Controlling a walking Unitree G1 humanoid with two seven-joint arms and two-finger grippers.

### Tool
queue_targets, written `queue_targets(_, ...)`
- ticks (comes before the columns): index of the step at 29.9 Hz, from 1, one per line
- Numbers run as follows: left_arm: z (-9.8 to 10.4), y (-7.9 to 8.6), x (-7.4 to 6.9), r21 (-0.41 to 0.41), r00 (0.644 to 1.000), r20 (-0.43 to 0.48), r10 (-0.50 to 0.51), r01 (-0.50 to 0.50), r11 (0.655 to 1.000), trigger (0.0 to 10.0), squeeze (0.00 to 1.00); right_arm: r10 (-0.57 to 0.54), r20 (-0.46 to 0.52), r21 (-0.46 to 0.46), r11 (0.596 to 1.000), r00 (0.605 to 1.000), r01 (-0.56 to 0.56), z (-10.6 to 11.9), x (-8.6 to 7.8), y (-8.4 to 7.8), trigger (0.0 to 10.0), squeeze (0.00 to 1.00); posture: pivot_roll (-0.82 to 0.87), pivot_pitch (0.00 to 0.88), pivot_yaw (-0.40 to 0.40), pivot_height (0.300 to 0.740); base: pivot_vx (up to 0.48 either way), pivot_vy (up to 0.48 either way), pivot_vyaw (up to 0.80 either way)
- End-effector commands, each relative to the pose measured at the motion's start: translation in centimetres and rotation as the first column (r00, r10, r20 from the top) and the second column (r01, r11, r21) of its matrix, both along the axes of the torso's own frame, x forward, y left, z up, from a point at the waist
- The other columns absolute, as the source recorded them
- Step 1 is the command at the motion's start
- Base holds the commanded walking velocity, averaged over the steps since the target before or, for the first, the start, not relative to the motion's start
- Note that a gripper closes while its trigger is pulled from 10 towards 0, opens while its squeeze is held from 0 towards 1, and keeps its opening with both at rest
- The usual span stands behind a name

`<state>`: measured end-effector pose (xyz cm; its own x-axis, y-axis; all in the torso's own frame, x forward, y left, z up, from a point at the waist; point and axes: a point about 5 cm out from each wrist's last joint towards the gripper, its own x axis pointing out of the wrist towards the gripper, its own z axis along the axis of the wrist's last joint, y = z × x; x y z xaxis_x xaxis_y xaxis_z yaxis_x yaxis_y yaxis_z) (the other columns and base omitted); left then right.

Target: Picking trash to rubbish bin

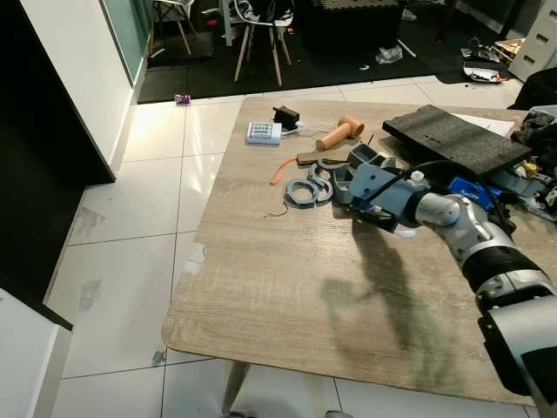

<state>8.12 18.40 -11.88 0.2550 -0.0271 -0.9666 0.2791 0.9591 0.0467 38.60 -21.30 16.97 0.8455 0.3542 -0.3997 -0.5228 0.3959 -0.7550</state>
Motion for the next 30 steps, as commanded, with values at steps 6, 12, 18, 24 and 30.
queue_targets(6, -0.2, -0.8, -0.7, -0.021, 1.0, -0.018, -0.017, 0.017, 1.0, 10.0, 0.0, 0.024, -0.021, 0.001, 1.0, 0.999, -0.024, -0.5, -0.1, 0.3, 0.0, 0.0, -0.08, 0.118, 0.021, 0.74, 0.0, 0.0, 0.0)
queue_targets(12, -0.2, -0.8, -0.4, -0.022, 1.0, -0.012, -0.023, 0.023, 0.999, 10.0, 0.0, 0.022, -0.031, -0.016, 1.0, 0.999, -0.023, -0.8, -0.3, 0.1, 0.0, 0.0, -0.09, 0.108, 0.02, 0.74, 0.0, 0.0, 0.0)
queue_targets(18, 0.0, -0.9, 0.3, -0.025, 1.0, 0.003, -0.026, 0.026, 0.999, 10.0, 0.0, 0.049, -0.004, 0.082, 0.995, 0.999, -0.049, 0.0, 0.0, 0.9, 0.0, 0.0, -0.09, 0.088, 0.018, 0.74, 0.0, 0.0, 0.0)
queue_targets(24, 0.1, -0.9, 0.7, -0.023, 1.0, 0.011, -0.026, 0.027, 0.999, 10.0, 0.0, 0.103, 0.068, 0.322, 0.939, 0.992, -0.12, 2.2, 0.3, 2.5, 5.1, 0.0, -0.09, 0.078, 0.021, 0.74, 0.0, 0.0, 0.0)
queue_targets(30, 0.1, -0.7, 1.0, -0.019, 0.999, 0.015, -0.028, 0.029, 0.999, 10.0, 0.0, 0.151, 0.143, 0.437, 0.877, 0.978, -0.199, 4.2, 0.4, 3.5, 4.9, 0.0, -0.09, 0.077, 0.029, 0.74, 0.0, 0.0, 0.0)
